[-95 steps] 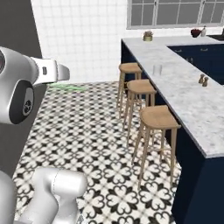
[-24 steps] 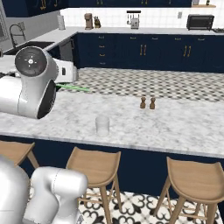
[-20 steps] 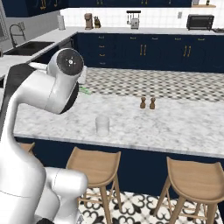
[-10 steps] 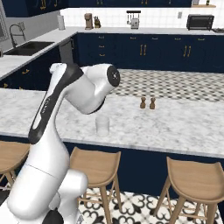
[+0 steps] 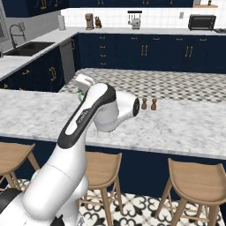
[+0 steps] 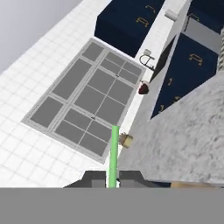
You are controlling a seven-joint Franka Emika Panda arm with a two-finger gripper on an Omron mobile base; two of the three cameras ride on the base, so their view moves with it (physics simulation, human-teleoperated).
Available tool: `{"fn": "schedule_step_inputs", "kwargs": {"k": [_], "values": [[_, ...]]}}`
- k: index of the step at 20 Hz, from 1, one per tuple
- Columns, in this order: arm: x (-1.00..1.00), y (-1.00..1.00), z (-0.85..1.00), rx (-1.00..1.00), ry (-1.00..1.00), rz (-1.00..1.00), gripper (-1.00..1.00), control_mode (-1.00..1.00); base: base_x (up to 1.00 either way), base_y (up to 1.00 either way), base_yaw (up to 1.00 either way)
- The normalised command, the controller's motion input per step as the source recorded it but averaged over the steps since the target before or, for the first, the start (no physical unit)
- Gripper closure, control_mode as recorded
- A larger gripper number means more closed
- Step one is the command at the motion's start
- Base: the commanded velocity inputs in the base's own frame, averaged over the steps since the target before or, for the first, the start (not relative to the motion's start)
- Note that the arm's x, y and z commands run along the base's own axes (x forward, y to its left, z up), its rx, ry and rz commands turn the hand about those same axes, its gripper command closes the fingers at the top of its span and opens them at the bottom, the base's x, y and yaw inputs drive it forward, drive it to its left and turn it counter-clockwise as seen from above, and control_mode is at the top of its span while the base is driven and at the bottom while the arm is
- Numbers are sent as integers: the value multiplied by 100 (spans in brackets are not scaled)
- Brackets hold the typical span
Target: Take a straw from the drawer in front and place it inside the glass cup on the dining counter.
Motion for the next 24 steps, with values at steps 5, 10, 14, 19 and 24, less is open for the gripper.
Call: {"fn": "schedule_step_inputs", "kwargs": {"k": [5,10,14,19,24], "values": [[53,6,-37,19,0,-7,100,-100,0,0,0],[23,-8,-8,1,0,-15,100,-100,0,0,0],[0,-17,-8,4,0,-7,100,-100,0,0,0],[-2,0,-8,7,-1,-3,100,-100,0,0,0],[0,-2,-4,3,-3,-4,100,-100,0,0,0]]}}
